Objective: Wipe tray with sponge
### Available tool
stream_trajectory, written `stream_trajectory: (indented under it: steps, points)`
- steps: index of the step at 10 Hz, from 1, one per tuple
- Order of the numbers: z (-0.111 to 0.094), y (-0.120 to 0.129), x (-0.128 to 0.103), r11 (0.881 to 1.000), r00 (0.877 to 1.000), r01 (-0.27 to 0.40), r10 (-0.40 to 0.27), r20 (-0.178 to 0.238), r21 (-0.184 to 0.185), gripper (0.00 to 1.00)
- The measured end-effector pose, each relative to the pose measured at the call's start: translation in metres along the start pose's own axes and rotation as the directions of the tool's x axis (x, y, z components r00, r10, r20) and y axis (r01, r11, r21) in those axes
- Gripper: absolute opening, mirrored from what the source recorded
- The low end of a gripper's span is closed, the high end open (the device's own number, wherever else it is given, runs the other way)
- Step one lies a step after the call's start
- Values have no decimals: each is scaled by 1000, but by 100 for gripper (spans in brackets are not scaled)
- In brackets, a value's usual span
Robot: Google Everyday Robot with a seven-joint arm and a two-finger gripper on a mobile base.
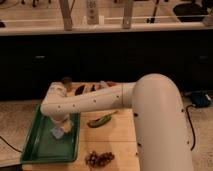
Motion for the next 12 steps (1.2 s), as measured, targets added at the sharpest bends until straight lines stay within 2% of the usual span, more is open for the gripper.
stream_trajectory:
  steps: [12]
  points:
    - [0,-1,0,1000,1000,-9,9,-3,3,1]
